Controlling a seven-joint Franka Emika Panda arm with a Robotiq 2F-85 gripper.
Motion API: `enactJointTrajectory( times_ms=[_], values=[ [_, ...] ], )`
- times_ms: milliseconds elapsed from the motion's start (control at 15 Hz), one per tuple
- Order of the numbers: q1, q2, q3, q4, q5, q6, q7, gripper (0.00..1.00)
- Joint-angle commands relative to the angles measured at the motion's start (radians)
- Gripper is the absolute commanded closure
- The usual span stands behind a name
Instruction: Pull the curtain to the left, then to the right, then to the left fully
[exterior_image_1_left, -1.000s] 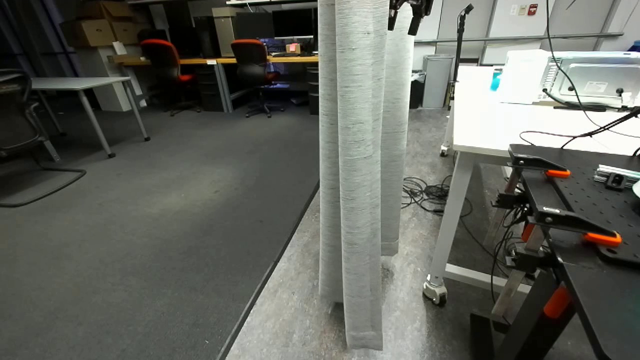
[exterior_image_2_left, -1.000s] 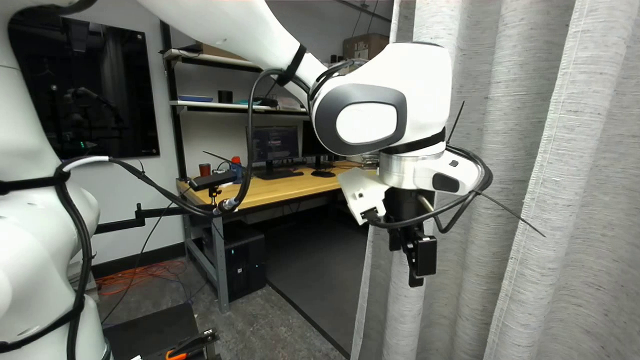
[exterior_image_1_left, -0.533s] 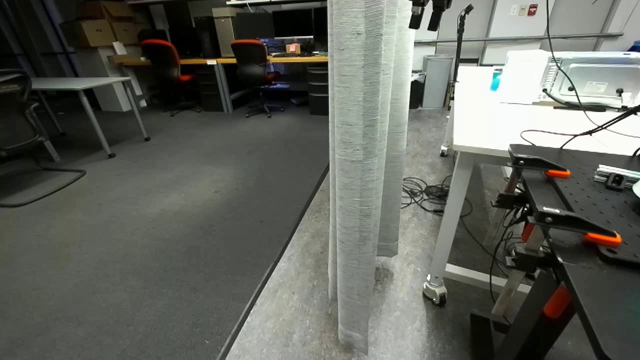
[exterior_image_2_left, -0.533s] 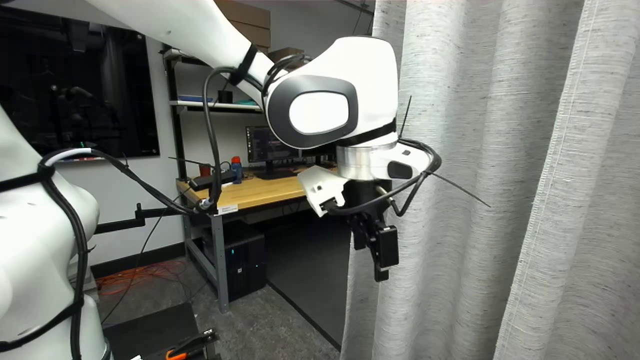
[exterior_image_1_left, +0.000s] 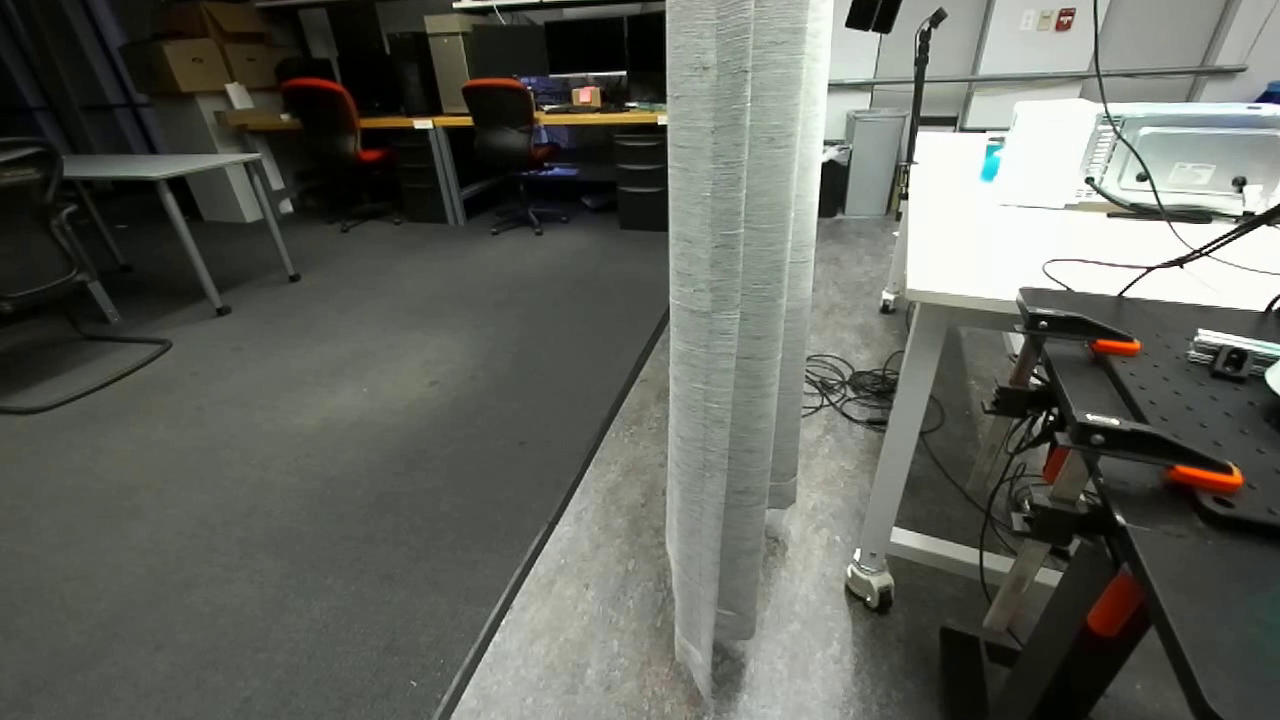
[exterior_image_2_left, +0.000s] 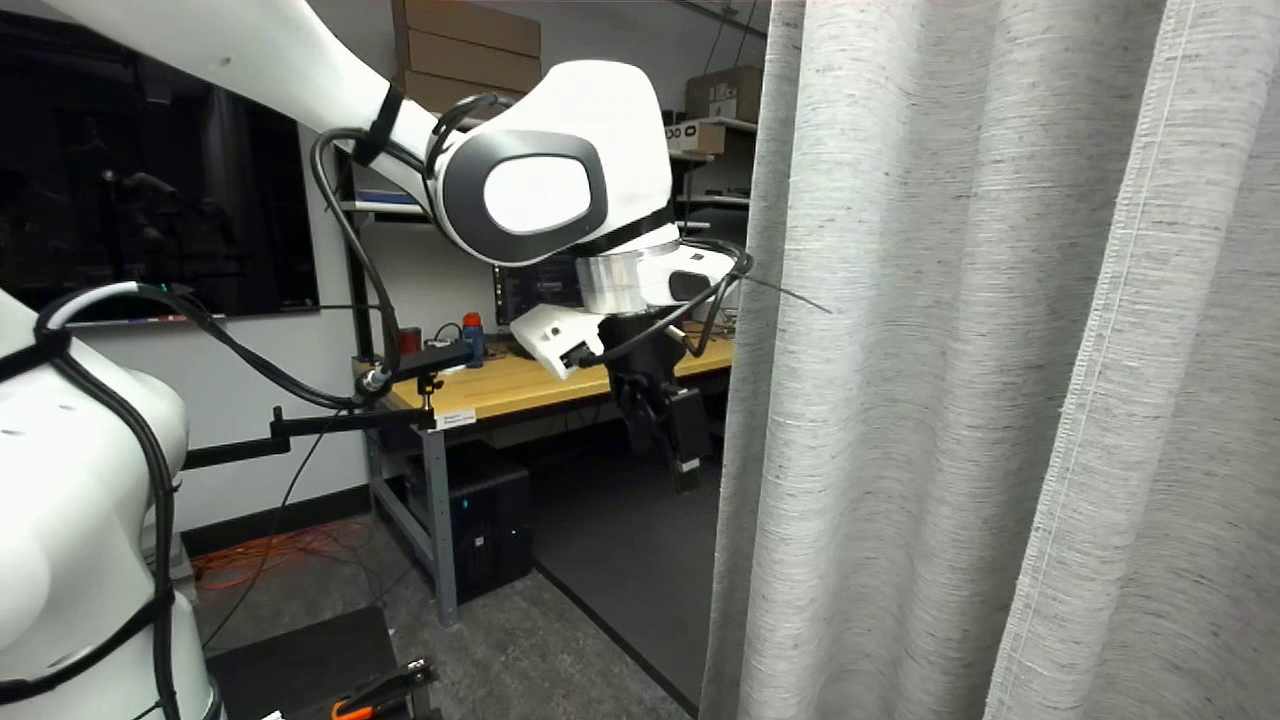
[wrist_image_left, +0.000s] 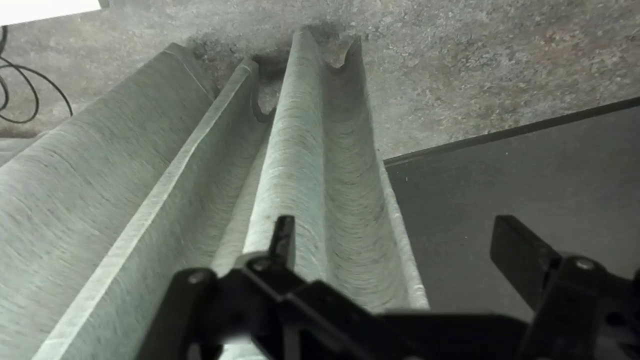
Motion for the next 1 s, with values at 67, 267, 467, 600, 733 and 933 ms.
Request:
enactJointTrajectory(
  times_ms=[67,267,467,600,733,933],
  values=[
    [0.007,-0.096,0.019,-0.016,-0.033,0.019,0.041,0.0],
    [-0.021,-0.109,0.002,-0.003,-0.037,0.024,0.054,0.0],
    [-0.057,-0.112,-0.018,0.011,-0.047,0.055,0.06,0.0],
    [-0.074,-0.111,-0.027,0.021,-0.059,0.117,0.057,0.0],
    [-0.081,-0.109,-0.024,0.029,-0.061,0.185,0.063,0.0],
    [-0.083,-0.103,-0.005,0.038,-0.063,0.275,0.069,0.0]
  ],
)
